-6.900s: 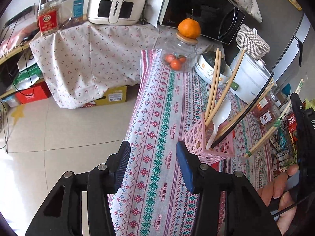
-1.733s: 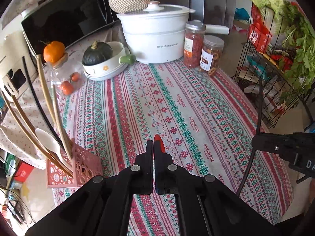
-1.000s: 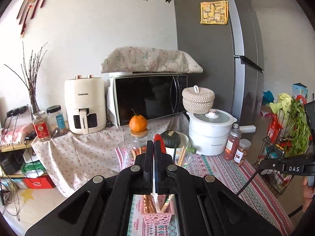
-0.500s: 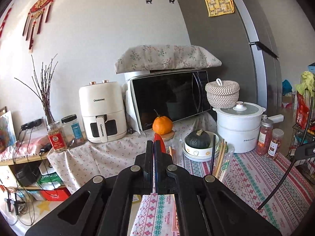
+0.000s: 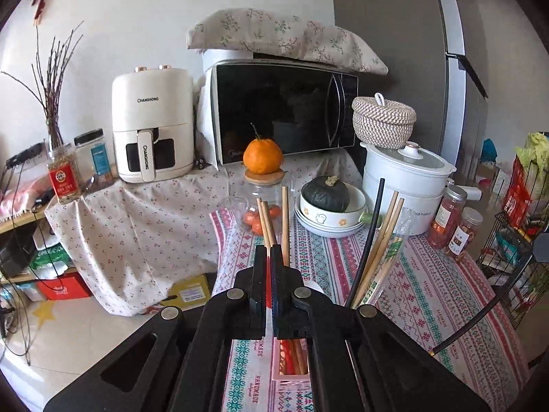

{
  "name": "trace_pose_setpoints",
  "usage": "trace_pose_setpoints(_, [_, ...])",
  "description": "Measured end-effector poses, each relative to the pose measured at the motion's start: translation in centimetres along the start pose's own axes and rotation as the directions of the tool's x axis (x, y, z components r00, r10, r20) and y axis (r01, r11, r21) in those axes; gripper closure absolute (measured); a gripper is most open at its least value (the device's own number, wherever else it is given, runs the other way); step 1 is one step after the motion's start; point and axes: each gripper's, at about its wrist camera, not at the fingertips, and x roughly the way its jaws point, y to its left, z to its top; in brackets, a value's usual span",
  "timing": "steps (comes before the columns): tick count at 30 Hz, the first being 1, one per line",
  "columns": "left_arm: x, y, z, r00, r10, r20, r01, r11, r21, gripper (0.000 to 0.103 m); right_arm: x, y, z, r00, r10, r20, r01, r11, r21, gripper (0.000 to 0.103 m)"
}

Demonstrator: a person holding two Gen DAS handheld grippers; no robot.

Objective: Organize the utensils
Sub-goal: 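Lower the red spoon into the pink basket with the left gripper while the right lowers the black chopstick in, then open both grippers and withdraw them from the pink basket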

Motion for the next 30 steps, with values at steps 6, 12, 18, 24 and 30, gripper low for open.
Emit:
trace_pose_setpoints(6, [-1.0,2.8,-0.4,0.991,-0.075,-0.108,0.056,0.984,-0.169,0.053,-0.6,2.0,1.2,0.999,0.037,0.037,-0.036,0.999,-0.015,0.099])
trace_pose_setpoints(12, [-2.2,4.7,-1.4,0.982,-0.053,-0.181,0.027,0.989,-0.144,0.04,0.8,4.6,2.2,0.996,0.07,0.054,-0.068,0.997,-0.037,0.099])
trace_pose_setpoints(18, [-2.3,6.6,-3.2,0.963,-0.078,-0.257,0.043,0.989,-0.14,0.038,3.9,6.5,2.5,0.996,0.08,0.028,-0.078,0.996,-0.053,0.098])
trace_pose_setpoints(24, [-2.3,7.1,-4.0,0.954,-0.08,-0.289,0.052,0.993,-0.103,0.038,8.0,7.6,2.1,0.995,0.064,-0.076,-0.07,0.995,-0.074,0.098])
trace_pose_setpoints(30, [-2.1,6.6,-4.1,0.949,-0.081,-0.305,0.059,0.995,-0.082,0.034,10.9,7.1,1.2,0.989,0.047,-0.141,-0.056,0.996,-0.063,0.096])
